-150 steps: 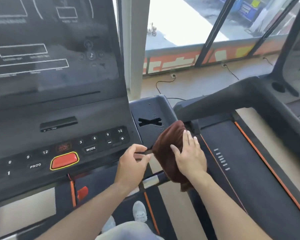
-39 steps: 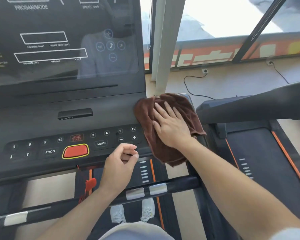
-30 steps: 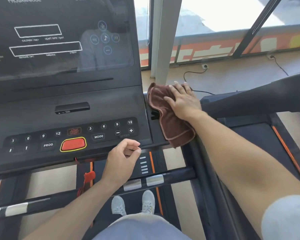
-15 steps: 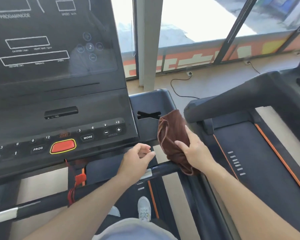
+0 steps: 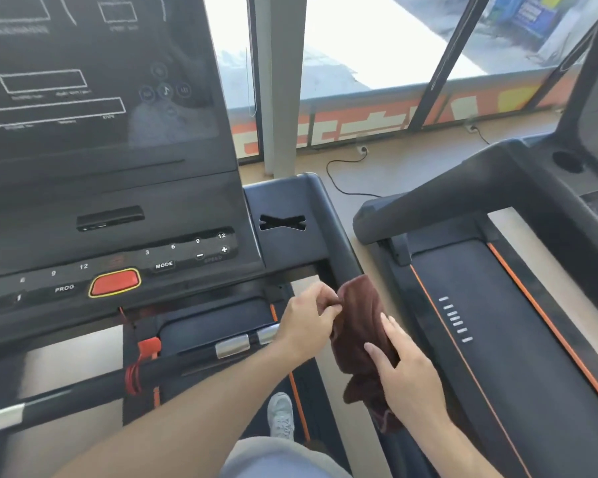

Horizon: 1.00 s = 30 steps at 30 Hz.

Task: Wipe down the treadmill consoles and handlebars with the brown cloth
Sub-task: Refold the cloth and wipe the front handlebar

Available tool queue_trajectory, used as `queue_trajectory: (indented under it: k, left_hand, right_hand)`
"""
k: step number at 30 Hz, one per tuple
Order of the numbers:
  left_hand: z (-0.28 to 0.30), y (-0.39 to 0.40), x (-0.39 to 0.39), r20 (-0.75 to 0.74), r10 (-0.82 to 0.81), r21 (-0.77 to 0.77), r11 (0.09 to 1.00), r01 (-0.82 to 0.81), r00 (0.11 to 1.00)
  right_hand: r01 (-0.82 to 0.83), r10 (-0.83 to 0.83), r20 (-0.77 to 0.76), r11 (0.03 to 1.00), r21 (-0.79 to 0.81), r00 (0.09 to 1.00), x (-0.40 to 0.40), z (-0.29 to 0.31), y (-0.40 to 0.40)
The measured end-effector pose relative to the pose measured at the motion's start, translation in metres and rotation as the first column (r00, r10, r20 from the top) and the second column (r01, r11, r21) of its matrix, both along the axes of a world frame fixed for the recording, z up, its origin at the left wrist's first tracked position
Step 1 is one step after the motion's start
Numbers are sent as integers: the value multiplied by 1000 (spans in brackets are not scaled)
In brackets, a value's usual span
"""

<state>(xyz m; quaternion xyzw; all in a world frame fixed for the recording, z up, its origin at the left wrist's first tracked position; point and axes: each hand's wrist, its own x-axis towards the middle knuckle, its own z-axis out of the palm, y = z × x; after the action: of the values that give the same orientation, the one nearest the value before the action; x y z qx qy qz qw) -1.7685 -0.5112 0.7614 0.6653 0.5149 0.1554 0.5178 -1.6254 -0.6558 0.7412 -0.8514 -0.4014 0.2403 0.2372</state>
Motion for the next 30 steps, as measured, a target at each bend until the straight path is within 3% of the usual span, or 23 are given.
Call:
queue_trajectory:
  k: [3, 5, 8, 11, 14, 16, 20, 25, 30]
  left_hand:
    - [1, -4, -29, 27, 111, 50, 992, -112, 993]
    - [2, -2, -50, 14, 170, 49, 984, -170, 985]
    - [3, 4, -83, -18, 269, 15, 963, -269, 963]
    - [4, 7, -125, -61, 354, 40, 935, -352, 933]
    - [-4, 2, -168, -87, 390, 27, 921, -389, 917]
    - [-10, -8, -187, -83, 387, 0, 921, -389, 918]
    - [-14, -19, -230, -80, 463, 33, 886, -462, 883]
    - [-21, -16, -328, -170, 560, 187, 826, -532, 811]
    - [-18, -34, -357, -20, 485, 107, 870, -481, 874]
  right_hand:
    - [-111, 114, 253, 993, -29, 961, -15, -7, 6]
    - [-225, 236, 423, 971, -75, 875, -23, -12, 16]
    - [-349, 368, 538, 926, -141, 759, -41, -14, 38]
    - [-423, 478, 520, 876, -230, 708, -71, -19, 60]
    - [-476, 572, 387, 819, -319, 724, -96, -24, 78]
    - [-486, 595, 389, 802, -348, 703, -108, -21, 85]
    - [-611, 661, 420, 745, -268, 622, -144, -21, 86]
    - [-738, 720, 446, 652, -173, 531, -245, -33, 100]
    - [-730, 721, 500, 644, -228, 480, -281, -34, 115]
